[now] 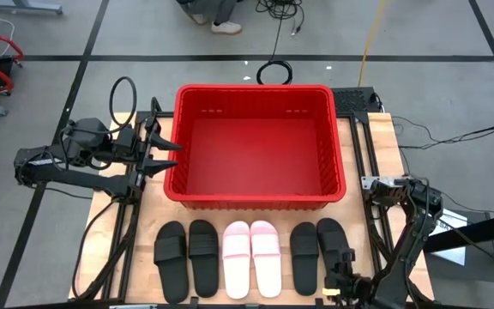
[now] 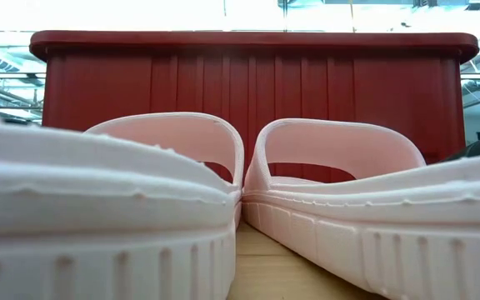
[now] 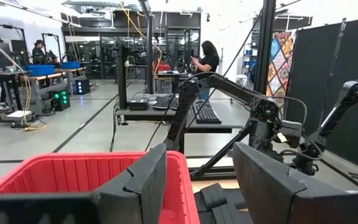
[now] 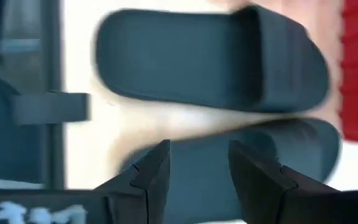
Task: Pick and place slides into bin
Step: Put the black slide into the bin
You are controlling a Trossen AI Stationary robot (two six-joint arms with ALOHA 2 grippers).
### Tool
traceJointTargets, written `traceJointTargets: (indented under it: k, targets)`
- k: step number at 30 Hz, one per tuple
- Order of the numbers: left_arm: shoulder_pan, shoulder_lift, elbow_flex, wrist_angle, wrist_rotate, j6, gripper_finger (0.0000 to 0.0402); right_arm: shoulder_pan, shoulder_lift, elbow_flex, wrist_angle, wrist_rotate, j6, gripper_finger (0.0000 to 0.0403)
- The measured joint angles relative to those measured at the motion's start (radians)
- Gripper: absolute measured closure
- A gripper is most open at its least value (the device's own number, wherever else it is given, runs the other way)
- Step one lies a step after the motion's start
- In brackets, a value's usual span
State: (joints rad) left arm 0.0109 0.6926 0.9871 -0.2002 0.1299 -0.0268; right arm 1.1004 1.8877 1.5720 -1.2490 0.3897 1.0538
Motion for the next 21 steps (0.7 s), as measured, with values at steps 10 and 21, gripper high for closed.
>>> traceJointTargets:
  k: [10, 21]
  targets:
    - [0.000, 0.000, 0.000, 0.001, 0.000, -0.001, 0.0215, -0.001, -0.002, -0.055, -0.041, 0.001, -0.031, 0.0252]
    - [0.000, 0.000, 0.000, 0.001, -0.001, -0.004, 0.0215, -0.029, 0.000, -0.261, 0.016, -0.158, 0.012, 0.0255]
